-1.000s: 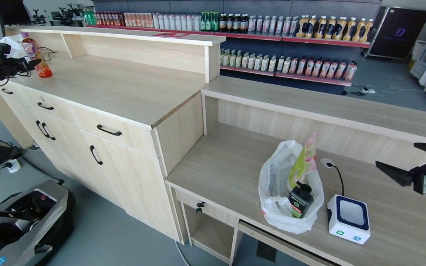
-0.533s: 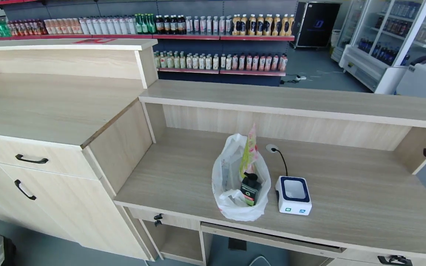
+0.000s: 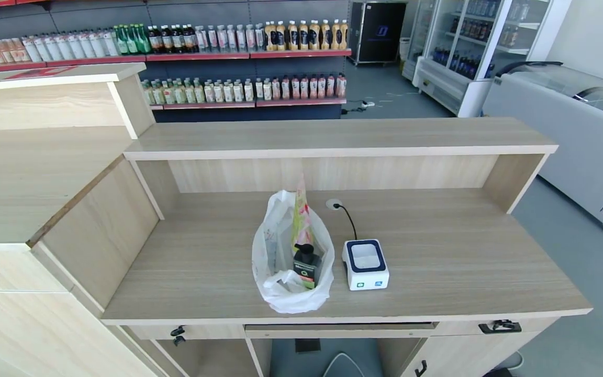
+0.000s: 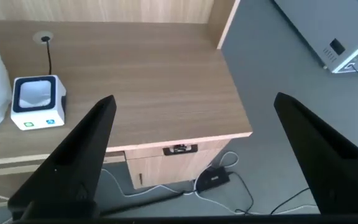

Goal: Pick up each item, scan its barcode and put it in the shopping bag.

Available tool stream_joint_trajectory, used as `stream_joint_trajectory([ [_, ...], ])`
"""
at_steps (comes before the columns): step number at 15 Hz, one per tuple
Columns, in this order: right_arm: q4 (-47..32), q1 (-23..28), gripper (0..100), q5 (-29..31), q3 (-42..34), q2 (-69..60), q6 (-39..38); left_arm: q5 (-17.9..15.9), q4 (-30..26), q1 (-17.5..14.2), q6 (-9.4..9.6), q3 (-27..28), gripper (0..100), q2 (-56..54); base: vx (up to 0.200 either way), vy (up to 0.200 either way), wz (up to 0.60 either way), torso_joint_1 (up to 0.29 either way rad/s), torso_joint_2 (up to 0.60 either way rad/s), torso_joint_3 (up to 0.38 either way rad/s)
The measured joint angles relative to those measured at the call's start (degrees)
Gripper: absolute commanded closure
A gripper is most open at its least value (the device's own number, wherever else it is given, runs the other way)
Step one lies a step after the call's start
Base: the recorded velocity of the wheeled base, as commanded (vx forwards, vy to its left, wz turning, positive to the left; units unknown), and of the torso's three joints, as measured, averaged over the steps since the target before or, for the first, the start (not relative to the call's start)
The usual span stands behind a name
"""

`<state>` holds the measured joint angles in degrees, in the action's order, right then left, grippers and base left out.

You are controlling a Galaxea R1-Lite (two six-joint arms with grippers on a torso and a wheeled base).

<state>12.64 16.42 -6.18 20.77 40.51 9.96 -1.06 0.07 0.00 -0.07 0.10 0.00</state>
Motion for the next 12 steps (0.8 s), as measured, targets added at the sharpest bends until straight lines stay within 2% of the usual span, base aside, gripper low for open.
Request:
stream_joint_trajectory([
  [5,4.30,-6.19,0,0.90,-17.19,-18.03,-3.43,0.02,0.00,0.05,0.00,0.00,0,0.00,0.000,0.000,0.00,0.000,0.00,0.000],
  [9,-6.33,-10.56,0,2.84,-20.47,-30.54,-3.69,0.00,0.00,0.02,0.00,0.00,0,0.00,0.000,0.000,0.00,0.000,0.00,0.000],
  [12,-7.74,-14.63,0,6.64,-20.70,-35.33,-3.89,0.02,0.00,0.00,0.02,0.00,0,0.02,0.000,0.000,0.00,0.000,0.00,0.000],
])
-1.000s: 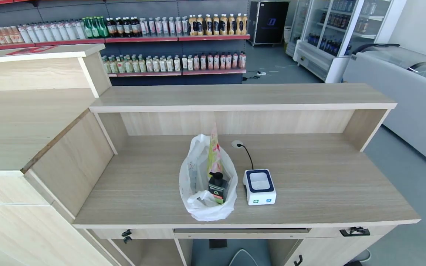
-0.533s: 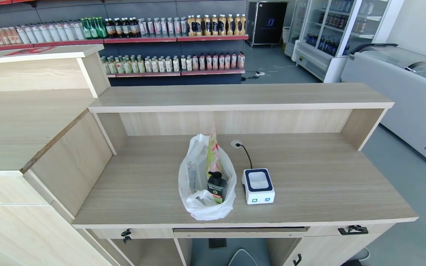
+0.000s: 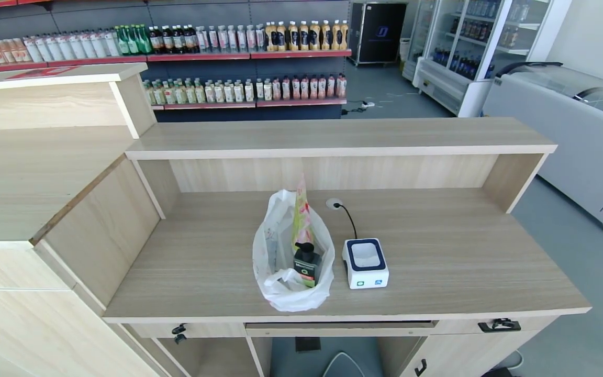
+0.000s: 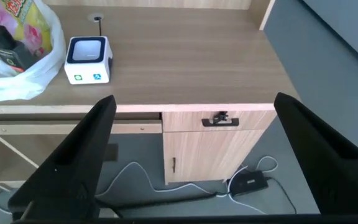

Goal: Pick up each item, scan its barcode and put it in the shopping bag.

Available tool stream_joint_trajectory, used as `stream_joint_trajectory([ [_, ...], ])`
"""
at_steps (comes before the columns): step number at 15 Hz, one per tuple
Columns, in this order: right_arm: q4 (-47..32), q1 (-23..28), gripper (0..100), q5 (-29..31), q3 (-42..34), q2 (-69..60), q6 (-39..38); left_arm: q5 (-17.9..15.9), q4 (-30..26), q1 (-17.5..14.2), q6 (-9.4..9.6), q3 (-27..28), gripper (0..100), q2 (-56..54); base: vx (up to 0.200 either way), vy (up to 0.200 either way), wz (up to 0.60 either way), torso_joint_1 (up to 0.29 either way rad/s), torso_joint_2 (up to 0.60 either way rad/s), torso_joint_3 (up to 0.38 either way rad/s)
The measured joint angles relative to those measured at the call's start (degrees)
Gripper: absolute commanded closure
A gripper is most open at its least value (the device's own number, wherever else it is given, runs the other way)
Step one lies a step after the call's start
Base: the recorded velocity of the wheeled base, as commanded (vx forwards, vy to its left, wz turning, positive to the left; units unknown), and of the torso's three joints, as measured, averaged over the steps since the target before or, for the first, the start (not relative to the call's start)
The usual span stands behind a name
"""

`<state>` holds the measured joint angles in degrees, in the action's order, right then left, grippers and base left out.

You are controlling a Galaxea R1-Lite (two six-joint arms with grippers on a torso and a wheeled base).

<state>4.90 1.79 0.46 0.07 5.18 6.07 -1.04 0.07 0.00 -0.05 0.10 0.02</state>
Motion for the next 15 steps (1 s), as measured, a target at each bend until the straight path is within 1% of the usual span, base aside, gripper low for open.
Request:
stream_joint_trajectory([
  [4,-1.51,-1.72,0,-0.56,-0.07,-4.25,-3.73,-0.02,0.00,0.00,-0.02,0.00,0,-0.02,0.000,0.000,0.00,0.000,0.00,0.000],
  [5,-3.79,-1.79,0,-0.56,-0.07,-4.61,-5.94,-0.02,0.00,0.00,-0.02,0.00,0,0.00,0.000,0.000,0.00,0.000,0.00,0.000],
  [6,-4.44,-1.82,0,-0.56,-0.07,-4.88,-6.96,-0.02,0.00,0.00,0.00,0.00,0,-0.02,0.000,0.000,0.00,0.000,0.00,0.000],
  [15,-4.58,-1.89,0,-0.54,-0.05,-5.25,-7.13,-0.02,0.00,0.00,-0.02,0.00,0,0.00,0.000,0.000,0.00,0.000,0.00,0.000],
])
